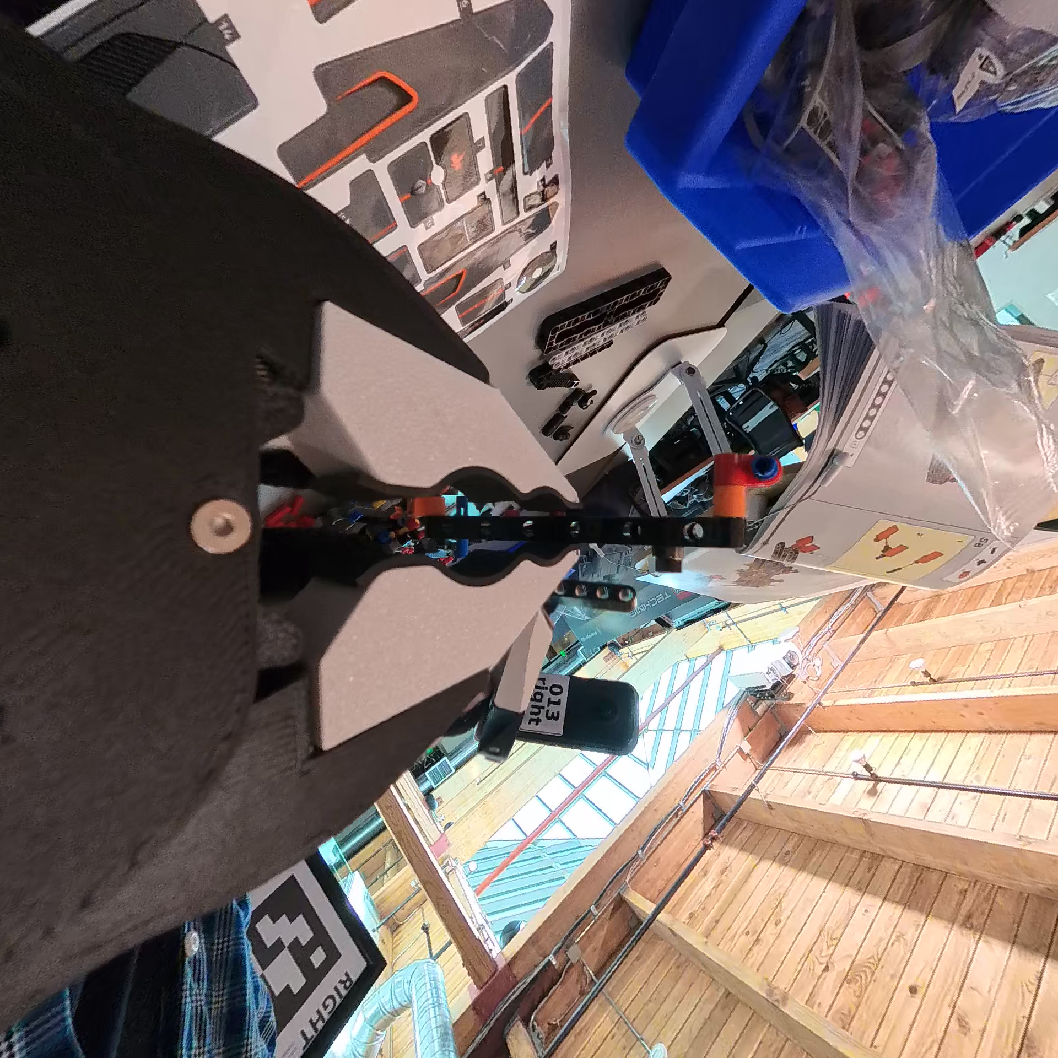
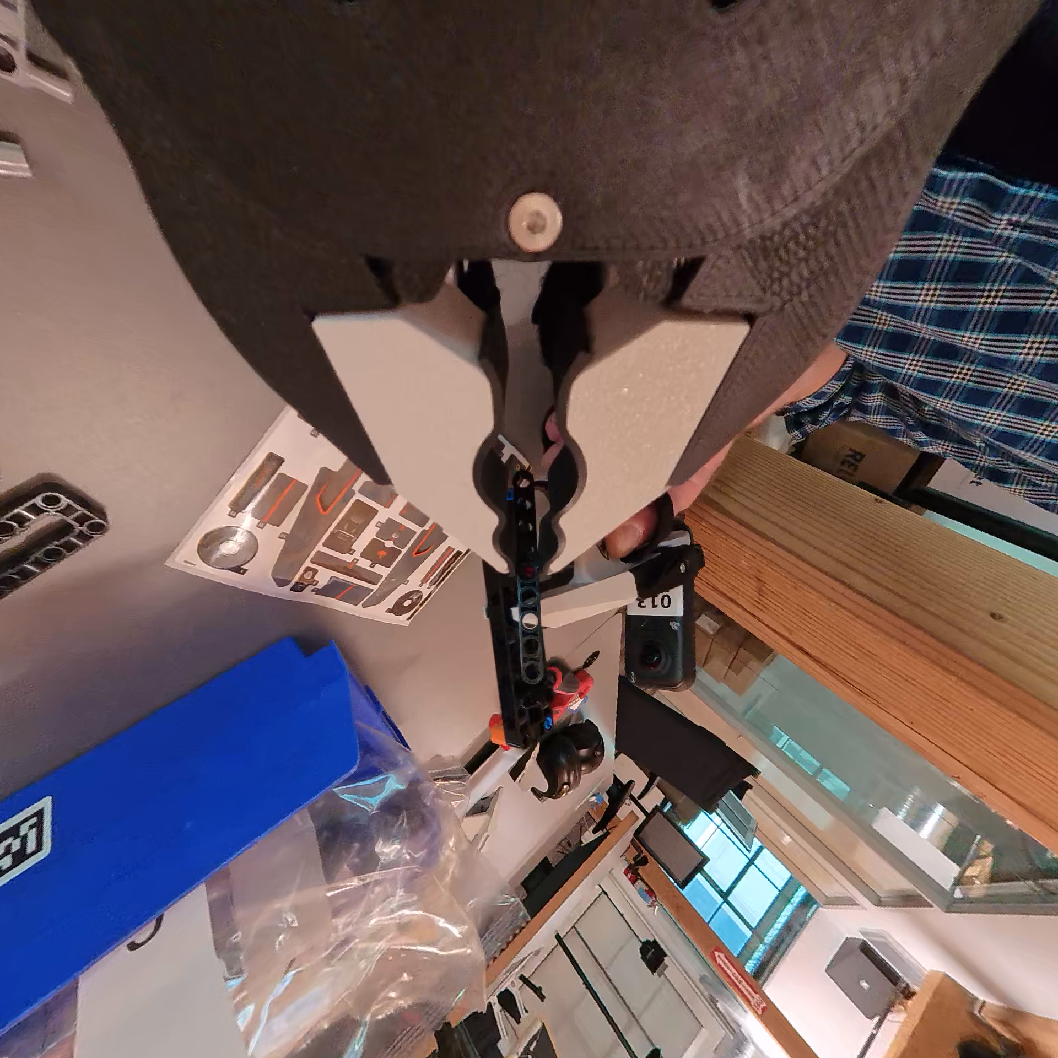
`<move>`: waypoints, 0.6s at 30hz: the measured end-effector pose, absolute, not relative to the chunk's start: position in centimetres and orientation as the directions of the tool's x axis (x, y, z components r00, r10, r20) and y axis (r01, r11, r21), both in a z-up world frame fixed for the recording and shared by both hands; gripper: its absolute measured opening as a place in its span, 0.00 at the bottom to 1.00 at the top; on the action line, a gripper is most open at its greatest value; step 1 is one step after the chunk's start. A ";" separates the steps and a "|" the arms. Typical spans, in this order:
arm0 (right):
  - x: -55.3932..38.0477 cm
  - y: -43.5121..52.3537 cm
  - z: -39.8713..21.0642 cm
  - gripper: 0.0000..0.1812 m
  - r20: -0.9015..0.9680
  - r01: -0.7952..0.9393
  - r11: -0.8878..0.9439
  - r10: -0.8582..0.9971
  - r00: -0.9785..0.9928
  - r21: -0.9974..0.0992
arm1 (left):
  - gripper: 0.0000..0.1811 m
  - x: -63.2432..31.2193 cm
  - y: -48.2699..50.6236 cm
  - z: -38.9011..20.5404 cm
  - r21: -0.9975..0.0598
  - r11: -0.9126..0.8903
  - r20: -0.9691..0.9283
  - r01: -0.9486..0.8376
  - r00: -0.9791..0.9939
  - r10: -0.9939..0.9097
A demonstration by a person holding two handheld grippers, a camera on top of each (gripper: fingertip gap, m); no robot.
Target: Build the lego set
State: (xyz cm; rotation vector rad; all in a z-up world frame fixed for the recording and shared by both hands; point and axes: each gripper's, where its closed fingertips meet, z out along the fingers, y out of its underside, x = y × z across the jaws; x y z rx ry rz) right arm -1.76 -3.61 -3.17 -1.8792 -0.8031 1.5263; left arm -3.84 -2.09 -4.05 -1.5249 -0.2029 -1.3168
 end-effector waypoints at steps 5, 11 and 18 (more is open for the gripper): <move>-1.6 -3.9 -3.2 0.02 -0.658 0.090 -0.670 0.741 0.137 -0.737 | 0.05 -3.9 -2.1 -4.0 -0.595 -0.417 0.788 0.687 0.394 -0.474; -1.4 -4.2 -3.4 0.02 -0.747 0.052 -0.748 0.663 0.042 -0.661 | 0.05 -4.0 -2.2 -3.7 -0.594 -0.414 0.787 0.690 0.392 -0.476; -1.7 -4.3 -3.5 0.02 -0.705 0.057 -0.709 0.705 0.072 -0.703 | 0.05 -4.3 -2.4 -3.1 -0.533 -0.414 0.813 0.738 0.310 -0.494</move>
